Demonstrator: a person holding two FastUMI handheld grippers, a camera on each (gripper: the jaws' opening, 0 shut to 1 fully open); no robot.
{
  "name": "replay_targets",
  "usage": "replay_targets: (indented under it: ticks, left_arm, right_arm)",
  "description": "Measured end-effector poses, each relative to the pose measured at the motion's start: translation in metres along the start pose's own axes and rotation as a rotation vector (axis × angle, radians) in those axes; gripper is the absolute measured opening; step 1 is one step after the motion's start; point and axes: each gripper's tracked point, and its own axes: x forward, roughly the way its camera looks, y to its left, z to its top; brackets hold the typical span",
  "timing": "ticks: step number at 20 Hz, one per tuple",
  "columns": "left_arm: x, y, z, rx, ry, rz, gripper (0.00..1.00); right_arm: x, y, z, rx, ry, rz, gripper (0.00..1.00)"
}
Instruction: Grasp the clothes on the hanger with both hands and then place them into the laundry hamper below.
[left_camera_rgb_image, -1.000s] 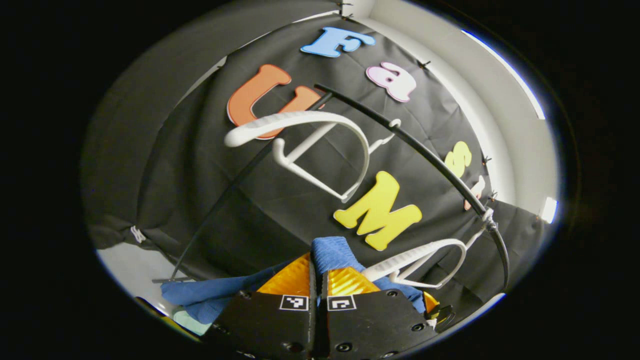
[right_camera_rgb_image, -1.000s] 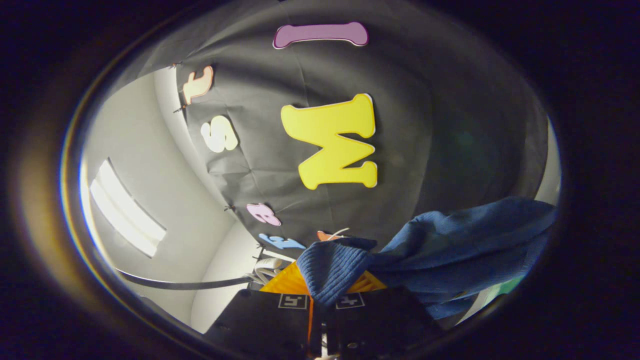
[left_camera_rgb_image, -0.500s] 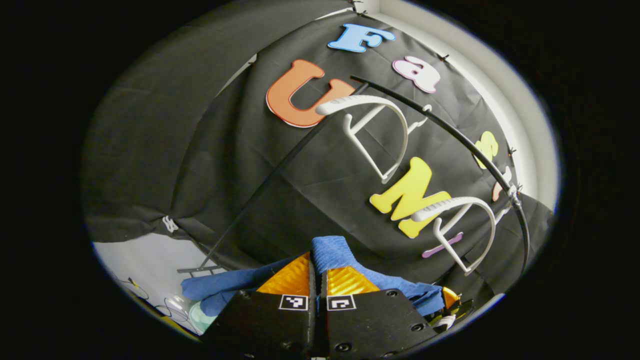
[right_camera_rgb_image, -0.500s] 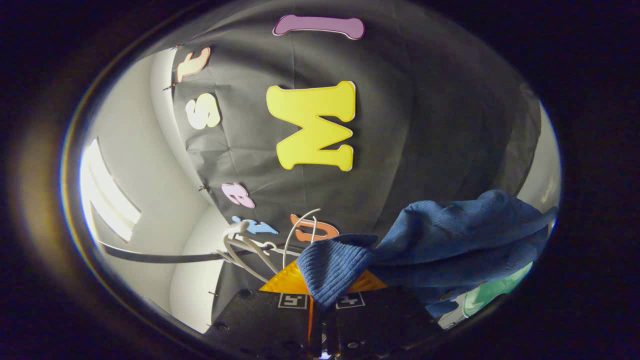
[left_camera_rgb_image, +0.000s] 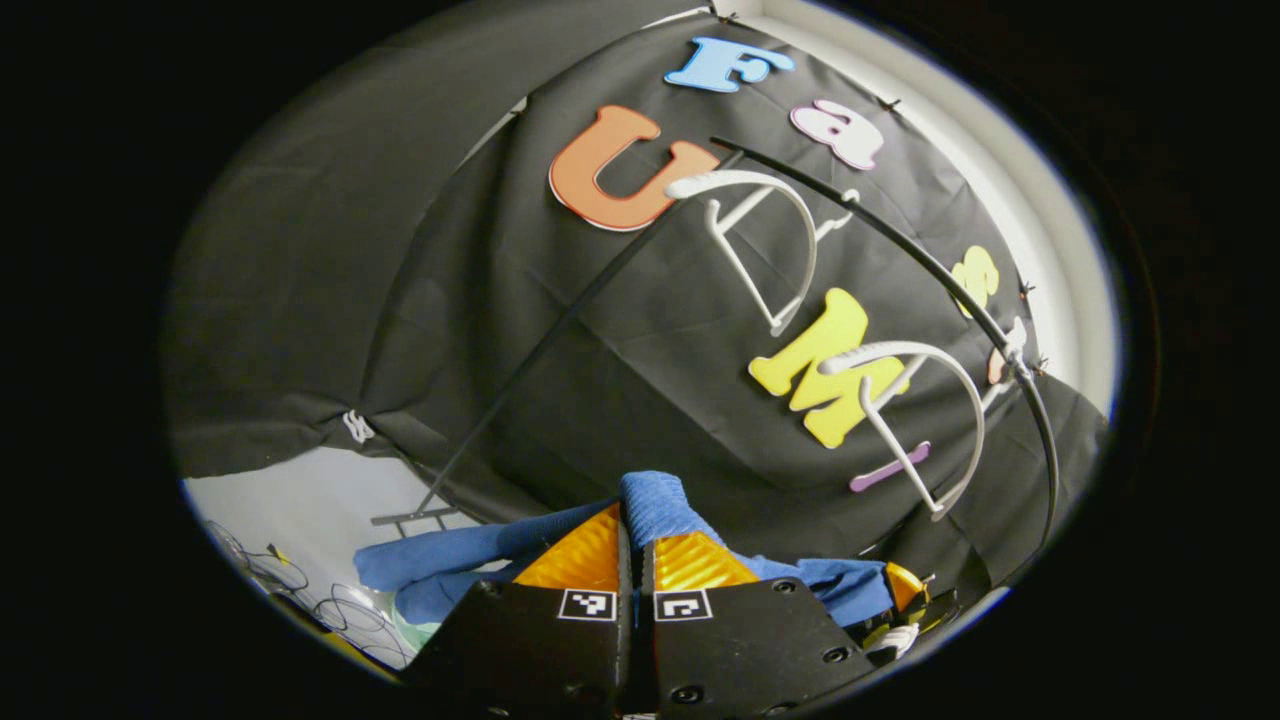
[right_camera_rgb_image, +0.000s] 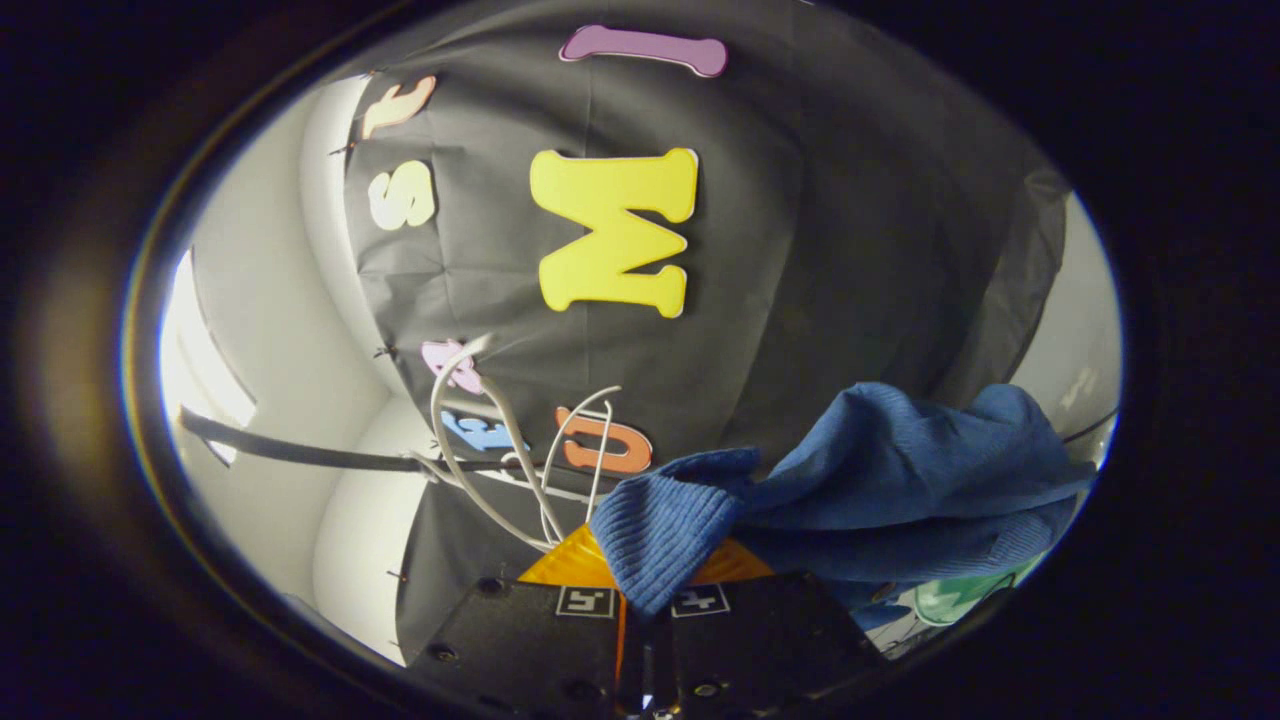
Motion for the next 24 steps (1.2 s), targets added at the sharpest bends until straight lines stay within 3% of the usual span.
replay_targets:
  ticks: [5, 8, 9, 10, 13, 15, 16, 18, 24]
  left_arm:
    - [-0.019, -0.022, -0.019, 0.059, 0.055, -0.048, 0.00]
    - [-0.023, -0.030, -0.033, 0.123, 0.102, -0.048, 0.00]
    - [-0.025, -0.032, -0.039, 0.149, 0.117, -0.047, 0.05]
    - [-0.028, -0.033, -0.044, 0.175, 0.129, -0.046, 0.00]
    - [-0.025, -0.035, -0.058, 0.236, 0.169, -0.032, 0.00]
    - [-0.027, -0.032, -0.068, 0.256, 0.193, -0.019, 0.00]
    - [-0.029, -0.027, -0.075, 0.266, 0.209, -0.006, 0.05]
    - [-0.025, -0.015, -0.090, 0.287, 0.248, 0.026, 0.00]
    - [-0.013, 0.016, -0.140, 0.280, 0.358, 0.076, 0.00]
  right_arm:
    - [0.013, 0.011, -0.056, -0.066, 0.067, -0.039, 0.05]
    - [0.024, 0.013, -0.094, -0.106, 0.122, -0.079, 0.05]
    - [0.026, 0.013, -0.106, -0.121, 0.138, -0.094, 0.05]
    - [0.030, 0.013, -0.117, -0.136, 0.153, -0.111, 0.05]
    - [0.042, 0.012, -0.150, -0.199, 0.201, -0.168, 0.06]
    - [0.048, 0.003, -0.163, -0.255, 0.223, -0.221, 0.05]
    - [0.051, -0.003, -0.169, -0.289, 0.232, -0.257, 0.05]
    - [0.057, -0.024, -0.179, -0.358, 0.250, -0.340, 0.05]
    - [0.049, -0.081, -0.213, -0.446, 0.361, -0.495, 0.06]
